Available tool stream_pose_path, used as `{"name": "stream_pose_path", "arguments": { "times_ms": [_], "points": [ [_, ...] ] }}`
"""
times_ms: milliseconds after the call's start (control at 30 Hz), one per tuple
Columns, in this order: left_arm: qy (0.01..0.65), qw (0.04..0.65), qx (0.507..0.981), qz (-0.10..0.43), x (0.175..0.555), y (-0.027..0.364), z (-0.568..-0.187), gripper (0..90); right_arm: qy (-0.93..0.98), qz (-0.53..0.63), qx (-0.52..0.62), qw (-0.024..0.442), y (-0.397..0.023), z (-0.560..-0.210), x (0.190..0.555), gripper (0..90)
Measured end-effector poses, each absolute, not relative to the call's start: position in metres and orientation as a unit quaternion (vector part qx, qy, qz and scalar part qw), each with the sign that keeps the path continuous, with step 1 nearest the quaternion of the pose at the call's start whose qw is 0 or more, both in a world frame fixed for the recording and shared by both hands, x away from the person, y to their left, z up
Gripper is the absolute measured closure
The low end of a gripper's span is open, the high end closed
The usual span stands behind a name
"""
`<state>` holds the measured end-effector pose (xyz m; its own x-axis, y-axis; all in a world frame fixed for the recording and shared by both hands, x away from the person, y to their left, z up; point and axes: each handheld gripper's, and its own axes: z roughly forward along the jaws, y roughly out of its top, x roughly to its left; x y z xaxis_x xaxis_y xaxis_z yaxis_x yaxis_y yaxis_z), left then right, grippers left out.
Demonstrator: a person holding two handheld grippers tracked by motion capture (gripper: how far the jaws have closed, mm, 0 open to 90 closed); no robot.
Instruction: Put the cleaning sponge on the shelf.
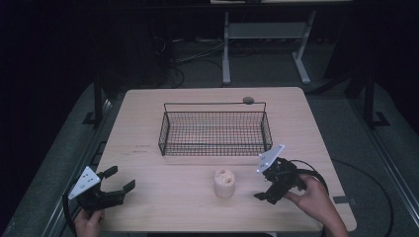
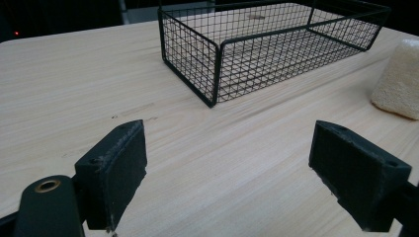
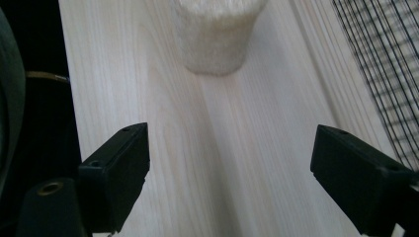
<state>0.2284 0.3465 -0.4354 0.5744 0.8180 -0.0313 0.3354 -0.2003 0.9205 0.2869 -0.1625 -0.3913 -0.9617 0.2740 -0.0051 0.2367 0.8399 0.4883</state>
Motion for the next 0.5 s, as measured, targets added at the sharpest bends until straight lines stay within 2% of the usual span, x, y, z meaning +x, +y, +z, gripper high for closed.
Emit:
{"name": "stream_pose_path", "arguments": {
  "times_ms": [500],
  "points": [
    [0.391, 0.496, 0.736, 0.242, 0.228, 0.346, -0.435, 13.9, 0.965, 0.235, 0.111, 0.017, -0.131, -0.388, 0.3, 15.0]
  ]
}}
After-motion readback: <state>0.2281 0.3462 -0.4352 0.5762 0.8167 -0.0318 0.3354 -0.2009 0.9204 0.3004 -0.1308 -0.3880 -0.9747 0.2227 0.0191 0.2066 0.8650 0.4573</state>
